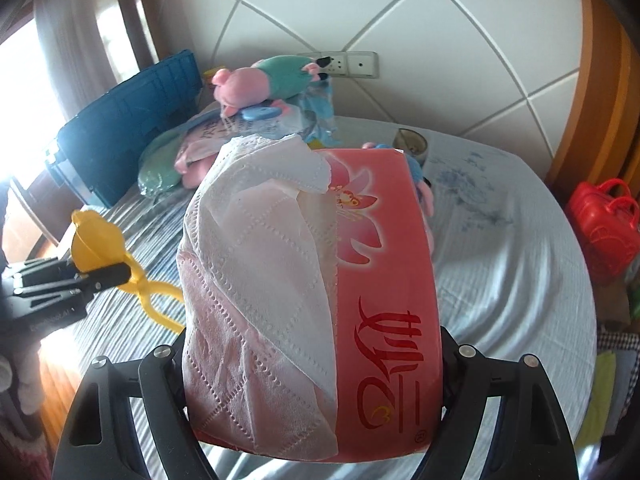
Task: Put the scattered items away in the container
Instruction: 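Carry the yellow clip and tissue pack with both tools toward the blue crate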
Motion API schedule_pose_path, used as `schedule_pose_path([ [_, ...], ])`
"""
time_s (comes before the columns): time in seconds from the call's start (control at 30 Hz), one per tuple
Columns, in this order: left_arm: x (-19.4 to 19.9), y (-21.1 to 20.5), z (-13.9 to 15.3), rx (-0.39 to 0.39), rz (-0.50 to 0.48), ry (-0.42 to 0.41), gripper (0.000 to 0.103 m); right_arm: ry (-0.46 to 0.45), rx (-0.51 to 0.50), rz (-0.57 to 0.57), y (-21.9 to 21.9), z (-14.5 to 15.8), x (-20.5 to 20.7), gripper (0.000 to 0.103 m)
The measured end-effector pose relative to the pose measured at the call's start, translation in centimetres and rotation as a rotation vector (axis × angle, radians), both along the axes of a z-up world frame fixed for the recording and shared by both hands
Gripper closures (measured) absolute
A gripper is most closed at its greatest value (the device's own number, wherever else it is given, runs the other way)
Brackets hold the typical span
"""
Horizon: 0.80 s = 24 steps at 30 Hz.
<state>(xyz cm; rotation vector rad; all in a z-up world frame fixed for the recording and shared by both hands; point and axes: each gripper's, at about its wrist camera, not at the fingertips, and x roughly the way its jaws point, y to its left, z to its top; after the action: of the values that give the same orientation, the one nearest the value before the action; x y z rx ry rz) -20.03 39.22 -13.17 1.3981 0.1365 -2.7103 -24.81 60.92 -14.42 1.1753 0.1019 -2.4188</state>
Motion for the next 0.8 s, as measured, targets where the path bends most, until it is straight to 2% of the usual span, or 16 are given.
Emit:
schedule_pose_path([
  [0.3, 5.7, -4.8, 4.2, -0.028, 0.085, 0.099, 0.074, 0.068, -0.008, 0.105, -6.1, 2.7, 2.8, 0.018],
  [0.8, 16.0, -14.4, 5.8, -0.056, 0.270, 0.142, 0.074, 0.141, 0.007, 0.287, -17.8, 5.5, 8.8, 0.018],
])
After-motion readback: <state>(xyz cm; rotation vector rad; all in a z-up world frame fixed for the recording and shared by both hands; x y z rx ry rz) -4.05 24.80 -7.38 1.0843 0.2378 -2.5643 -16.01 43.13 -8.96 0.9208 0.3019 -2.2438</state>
